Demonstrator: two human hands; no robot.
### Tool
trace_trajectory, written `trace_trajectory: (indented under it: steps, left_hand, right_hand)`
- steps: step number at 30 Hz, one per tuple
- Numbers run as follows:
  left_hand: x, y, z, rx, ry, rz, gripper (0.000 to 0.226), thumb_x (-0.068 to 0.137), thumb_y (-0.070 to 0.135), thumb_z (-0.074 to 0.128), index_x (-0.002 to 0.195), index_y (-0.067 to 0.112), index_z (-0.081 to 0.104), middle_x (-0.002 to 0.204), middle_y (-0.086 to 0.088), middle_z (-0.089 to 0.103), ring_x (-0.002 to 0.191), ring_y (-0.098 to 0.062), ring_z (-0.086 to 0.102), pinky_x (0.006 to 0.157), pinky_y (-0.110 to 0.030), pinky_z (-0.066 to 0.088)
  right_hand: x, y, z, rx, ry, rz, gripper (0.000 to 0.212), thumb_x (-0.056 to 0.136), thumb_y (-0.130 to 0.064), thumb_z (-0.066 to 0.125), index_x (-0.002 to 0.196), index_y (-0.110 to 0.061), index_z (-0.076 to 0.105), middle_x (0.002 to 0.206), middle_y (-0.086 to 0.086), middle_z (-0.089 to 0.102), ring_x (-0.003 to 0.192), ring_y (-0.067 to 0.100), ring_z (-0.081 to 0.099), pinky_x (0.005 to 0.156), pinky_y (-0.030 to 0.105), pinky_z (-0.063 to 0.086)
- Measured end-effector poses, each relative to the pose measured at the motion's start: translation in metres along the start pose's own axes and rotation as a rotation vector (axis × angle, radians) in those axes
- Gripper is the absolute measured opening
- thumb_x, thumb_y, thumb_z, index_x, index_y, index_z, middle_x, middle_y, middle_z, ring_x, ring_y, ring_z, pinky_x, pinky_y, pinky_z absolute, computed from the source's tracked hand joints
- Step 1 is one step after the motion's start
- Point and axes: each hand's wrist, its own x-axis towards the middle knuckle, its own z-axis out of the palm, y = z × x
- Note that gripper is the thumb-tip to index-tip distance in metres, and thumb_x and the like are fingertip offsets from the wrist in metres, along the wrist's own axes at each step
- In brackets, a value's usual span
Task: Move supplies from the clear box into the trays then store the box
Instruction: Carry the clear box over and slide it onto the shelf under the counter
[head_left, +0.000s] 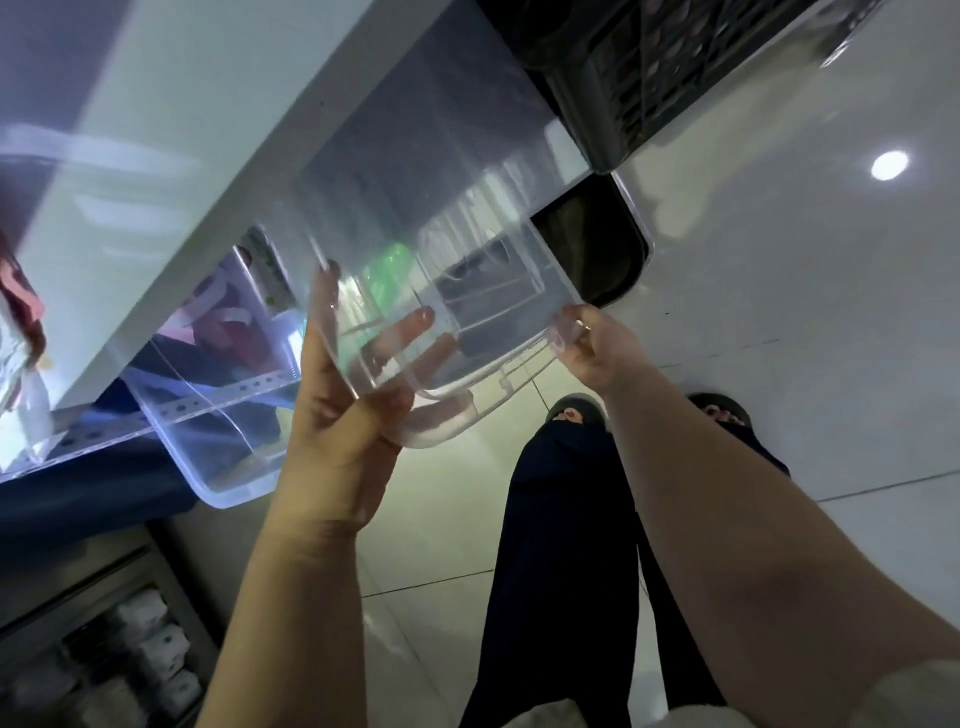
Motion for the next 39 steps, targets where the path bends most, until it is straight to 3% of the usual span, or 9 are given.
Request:
trace_trajectory:
  steps: [5, 11, 15, 22, 27, 31, 33, 36, 39]
  left_hand:
    - [-0.042, -0.024, -0.032, -0.152, 0.098, -0.182, 0.098, 0.068, -0.009, 0.049, 0.146, 0.040, 0.019, 0.139, -0.023, 0.047, 0.127, -0.051, 0.041, 0.090, -0.064, 0.044]
    - [-0.073, -0.027, -0.031, -0.264, -0.019, -0.249, 0.101, 0.069, -0.017, 0.037, 0.147, 0.044, 0.017, 0.145, -0.028, 0.036, 0.130, -0.053, 0.034, 0.095, -0.073, 0.032]
    - [-0.104, -0.022, -0.029, -0.318, -0.062, -0.288, 0.101, 0.068, -0.020, 0.034, 0.147, 0.042, 0.018, 0.147, -0.031, 0.031, 0.130, -0.053, 0.035, 0.095, -0.074, 0.030]
    - [-0.145, -0.010, -0.038, -0.195, 0.261, -0.263, 0.070, 0.079, -0.010, 0.054, 0.134, 0.035, 0.047, 0.128, -0.015, 0.060, 0.106, -0.038, 0.064, 0.086, -0.051, 0.054]
    - [-0.155, -0.009, -0.047, -0.192, 0.423, -0.257, 0.066, 0.088, -0.011, 0.051, 0.135, 0.035, 0.046, 0.121, -0.004, 0.063, 0.103, -0.024, 0.065, 0.078, -0.039, 0.057]
    - [-0.158, -0.022, -0.081, -0.235, 0.389, -0.294, 0.067, 0.088, -0.010, 0.054, 0.134, 0.038, 0.047, 0.126, 0.001, 0.058, 0.106, -0.017, 0.060, 0.079, -0.035, 0.053]
    - [-0.161, -0.032, -0.100, -0.243, 0.339, -0.300, 0.067, 0.089, -0.008, 0.054, 0.136, 0.038, 0.044, 0.128, 0.003, 0.059, 0.111, -0.015, 0.060, 0.081, -0.033, 0.052]
    - [-0.165, -0.047, -0.131, -0.228, 0.306, -0.322, 0.067, 0.090, -0.009, 0.051, 0.137, 0.038, 0.042, 0.129, 0.002, 0.058, 0.114, -0.016, 0.058, 0.085, -0.032, 0.049]
    - [-0.168, -0.057, -0.170, -0.237, 0.350, -0.333, 0.066, 0.090, -0.012, 0.048, 0.136, 0.035, 0.042, 0.124, -0.003, 0.058, 0.099, -0.016, 0.059, 0.082, -0.030, 0.050]
  right_hand:
    - [-0.024, -0.002, -0.033, -0.088, -0.132, -0.128, 0.029, 0.092, 0.008, 0.042, 0.112, -0.011, 0.049, 0.100, 0.007, 0.055, 0.087, 0.018, 0.062, 0.072, 0.027, 0.057]
    - [-0.091, -0.019, -0.083, -0.070, -0.135, -0.051, 0.061, 0.083, 0.009, 0.052, 0.130, -0.029, 0.051, 0.093, 0.005, 0.058, 0.082, 0.018, 0.066, 0.085, 0.031, 0.053]
    - [-0.152, -0.027, -0.089, -0.122, -0.058, -0.063, 0.068, 0.076, 0.012, 0.056, 0.124, -0.036, 0.056, 0.093, 0.010, 0.059, 0.082, 0.022, 0.066, 0.064, 0.028, 0.055]
    - [-0.239, -0.008, -0.058, -0.313, 0.015, -0.201, 0.059, 0.079, 0.017, 0.044, 0.095, -0.035, 0.068, 0.067, 0.009, 0.063, 0.054, 0.017, 0.060, 0.045, 0.026, 0.049]
    - [-0.262, 0.033, -0.045, -0.369, 0.126, -0.262, 0.063, 0.076, 0.018, 0.036, 0.122, -0.021, 0.055, 0.085, 0.015, 0.055, 0.060, 0.022, 0.051, 0.038, 0.022, 0.044]
    - [-0.266, 0.074, -0.037, -0.331, 0.201, -0.377, 0.061, 0.071, 0.019, 0.033, 0.117, -0.013, 0.056, 0.085, 0.018, 0.053, 0.047, 0.021, 0.051, 0.034, 0.022, 0.042]
    - [-0.264, 0.093, -0.033, -0.285, 0.242, -0.444, 0.060, 0.069, 0.018, 0.034, 0.110, -0.017, 0.060, 0.082, 0.017, 0.053, 0.048, 0.019, 0.049, 0.035, 0.021, 0.040]
    - [-0.259, 0.119, -0.024, -0.252, 0.313, -0.515, 0.068, 0.077, 0.015, 0.038, 0.126, -0.029, 0.054, 0.084, 0.013, 0.053, 0.060, 0.018, 0.048, 0.040, 0.022, 0.040]
    - [-0.252, 0.145, -0.001, -0.253, 0.277, -0.607, 0.069, 0.079, 0.015, 0.040, 0.125, -0.034, 0.056, 0.076, 0.009, 0.054, 0.061, 0.017, 0.050, 0.047, 0.023, 0.043]
